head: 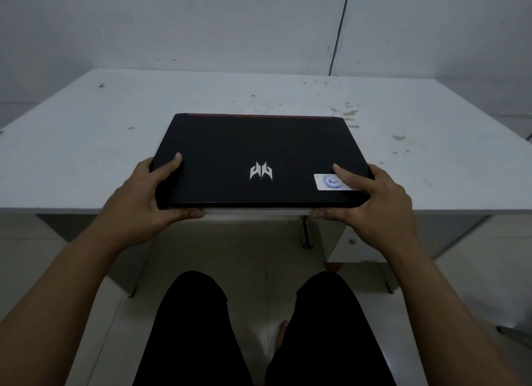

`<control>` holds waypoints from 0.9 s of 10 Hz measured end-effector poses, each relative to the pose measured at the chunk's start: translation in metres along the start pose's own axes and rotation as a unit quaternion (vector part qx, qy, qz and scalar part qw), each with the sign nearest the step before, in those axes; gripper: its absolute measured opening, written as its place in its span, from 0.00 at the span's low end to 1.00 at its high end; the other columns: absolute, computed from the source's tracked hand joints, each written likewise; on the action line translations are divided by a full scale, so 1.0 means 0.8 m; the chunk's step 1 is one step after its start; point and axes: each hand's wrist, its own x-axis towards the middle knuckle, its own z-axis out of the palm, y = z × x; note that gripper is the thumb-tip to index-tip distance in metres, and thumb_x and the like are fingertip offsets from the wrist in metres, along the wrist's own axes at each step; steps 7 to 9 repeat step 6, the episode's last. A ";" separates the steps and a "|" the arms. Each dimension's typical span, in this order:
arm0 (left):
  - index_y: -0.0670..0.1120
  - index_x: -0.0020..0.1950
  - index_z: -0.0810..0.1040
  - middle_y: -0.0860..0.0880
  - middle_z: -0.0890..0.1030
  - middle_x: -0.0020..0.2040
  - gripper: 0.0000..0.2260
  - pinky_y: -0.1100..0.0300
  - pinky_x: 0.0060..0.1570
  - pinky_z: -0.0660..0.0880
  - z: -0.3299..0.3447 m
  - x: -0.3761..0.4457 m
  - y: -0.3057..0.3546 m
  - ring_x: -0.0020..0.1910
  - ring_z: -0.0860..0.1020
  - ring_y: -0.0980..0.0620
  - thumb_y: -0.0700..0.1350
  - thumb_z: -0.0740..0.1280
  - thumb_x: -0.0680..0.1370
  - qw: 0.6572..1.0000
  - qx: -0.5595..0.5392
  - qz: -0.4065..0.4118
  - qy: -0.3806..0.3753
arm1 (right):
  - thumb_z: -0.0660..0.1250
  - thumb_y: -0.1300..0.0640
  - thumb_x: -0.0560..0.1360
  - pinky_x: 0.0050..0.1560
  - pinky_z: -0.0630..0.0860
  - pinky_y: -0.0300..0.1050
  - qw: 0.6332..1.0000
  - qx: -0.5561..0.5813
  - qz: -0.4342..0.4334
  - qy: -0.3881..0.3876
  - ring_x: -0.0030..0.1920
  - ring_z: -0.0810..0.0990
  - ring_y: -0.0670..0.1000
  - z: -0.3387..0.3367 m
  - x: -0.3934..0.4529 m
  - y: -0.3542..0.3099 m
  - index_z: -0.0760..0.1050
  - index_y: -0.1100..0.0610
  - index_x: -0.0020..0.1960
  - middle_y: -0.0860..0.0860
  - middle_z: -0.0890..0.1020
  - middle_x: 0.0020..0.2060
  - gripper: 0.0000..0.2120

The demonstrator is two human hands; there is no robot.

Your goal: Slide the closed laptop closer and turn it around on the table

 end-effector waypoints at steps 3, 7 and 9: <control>0.59 0.82 0.62 0.51 0.65 0.78 0.52 0.57 0.66 0.67 -0.004 -0.002 0.005 0.74 0.69 0.50 0.65 0.77 0.60 1.000 -0.016 -0.012 -0.011 | 0.74 0.26 0.53 0.51 0.68 0.31 1.000 0.008 0.007 0.005 0.59 0.72 0.41 0.002 -0.003 -0.003 0.77 0.39 0.69 0.46 0.76 0.64 0.45; 0.63 0.81 0.61 0.48 0.56 0.84 0.59 0.44 0.75 0.61 -0.047 0.023 0.052 0.81 0.59 0.46 0.78 0.75 0.54 0.993 0.046 -0.056 -0.091 | 0.77 0.26 0.55 0.73 0.64 0.60 0.986 -0.050 0.067 -0.143 0.76 0.62 0.54 -0.036 0.026 -0.041 0.72 0.31 0.70 0.48 0.60 0.78 0.44; 0.63 0.81 0.61 0.48 0.56 0.84 0.59 0.44 0.75 0.61 -0.047 0.023 0.052 0.81 0.59 0.46 0.78 0.75 0.54 0.993 0.046 -0.056 -0.091 | 0.77 0.26 0.55 0.73 0.64 0.60 0.986 -0.050 0.067 -0.143 0.76 0.62 0.54 -0.036 0.026 -0.041 0.72 0.31 0.70 0.48 0.60 0.78 0.44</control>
